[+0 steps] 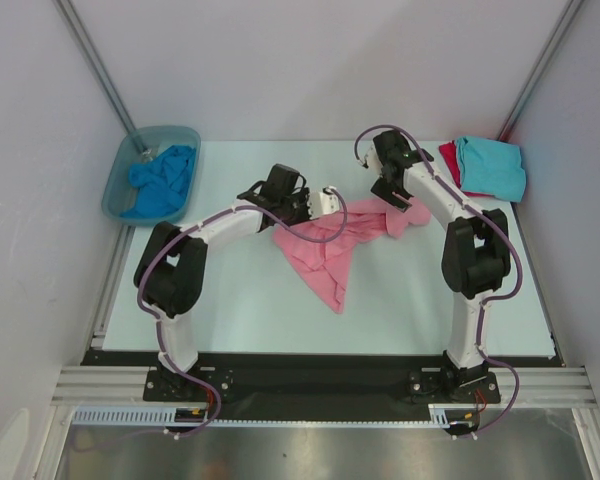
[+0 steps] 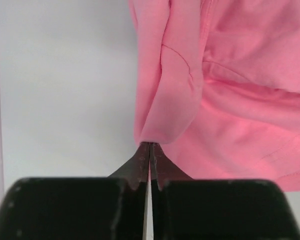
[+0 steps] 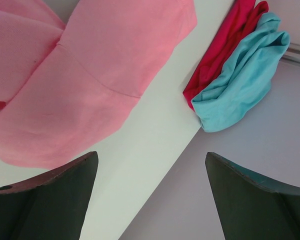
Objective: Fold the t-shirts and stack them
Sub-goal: Flatten the tshirt out
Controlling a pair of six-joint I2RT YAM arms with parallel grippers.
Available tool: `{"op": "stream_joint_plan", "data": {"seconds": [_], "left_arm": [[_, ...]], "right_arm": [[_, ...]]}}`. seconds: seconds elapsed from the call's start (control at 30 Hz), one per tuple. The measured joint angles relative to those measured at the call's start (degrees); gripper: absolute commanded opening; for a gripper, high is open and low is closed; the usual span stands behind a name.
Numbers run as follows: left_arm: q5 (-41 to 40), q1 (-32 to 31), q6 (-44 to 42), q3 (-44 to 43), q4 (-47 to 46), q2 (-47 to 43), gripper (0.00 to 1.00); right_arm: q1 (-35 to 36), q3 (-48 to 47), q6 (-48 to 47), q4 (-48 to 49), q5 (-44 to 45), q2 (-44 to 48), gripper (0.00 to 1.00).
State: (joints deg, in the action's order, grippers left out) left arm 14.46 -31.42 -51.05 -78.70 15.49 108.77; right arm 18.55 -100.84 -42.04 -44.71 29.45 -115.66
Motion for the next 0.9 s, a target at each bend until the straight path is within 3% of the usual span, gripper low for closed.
{"op": "stream_joint_plan", "data": {"seconds": [0.07,0.1,0.13,0.17,0.27,0.4,0.63,0.73,0.77,0.8,0.83,0.9], "left_arm": [[-0.42,-0.02,-0.39,-0.09,-0.46,0.00,0.04],[-0.50,-0.02,-0.48,-0.09,-0.52,0.00,0.13],[-0.57,-0.02,-0.55,-0.09,-0.50,0.00,0.30],[-0.61,-0.02,-0.85,-0.09,-0.42,0.00,0.62],[-0.44,-0.02,-1.11,-0.09,0.15,0.00,0.77],[-0.11,-0.02,-1.66,-0.07,0.66,0.00,0.80],[0.07,-0.04,-3.28,0.17,0.92,0.00,0.76],[0.35,-0.09,-3.67,0.17,0.92,0.13,0.56],[0.48,-0.11,-3.87,0.11,0.79,0.33,0.35],[0.70,-0.15,-4.00,0.04,0.55,0.70,0.25],[0.79,-0.17,-4.28,-0.02,0.24,1.18,0.01],[0.92,-0.28,-4.59,-0.22,-0.02,2.21,0.00]], "right_arm": [[0.00,0.00,-0.02,-0.02,-0.02,0.00,0.95],[0.02,0.00,-0.02,-0.02,-0.02,0.00,0.95],[0.04,0.00,-0.02,0.00,-0.02,0.00,0.95],[0.04,0.00,-0.02,0.00,-0.02,0.00,0.95],[0.11,0.00,-0.04,0.00,-0.02,0.00,0.95],[0.13,0.00,-0.11,0.02,-0.02,-0.02,0.95],[0.26,-0.02,-0.11,0.02,-0.02,-0.02,0.95],[0.48,-0.04,-0.11,0.00,-0.02,-0.02,0.95],[0.55,-0.09,-0.11,0.00,-0.02,-0.04,0.95],[0.63,-0.13,-0.11,0.02,-0.02,-0.04,0.95],[0.66,-0.17,-0.11,0.00,-0.02,-0.07,0.95],[0.76,-0.26,-0.11,0.00,-0.04,-0.07,0.95]]}}
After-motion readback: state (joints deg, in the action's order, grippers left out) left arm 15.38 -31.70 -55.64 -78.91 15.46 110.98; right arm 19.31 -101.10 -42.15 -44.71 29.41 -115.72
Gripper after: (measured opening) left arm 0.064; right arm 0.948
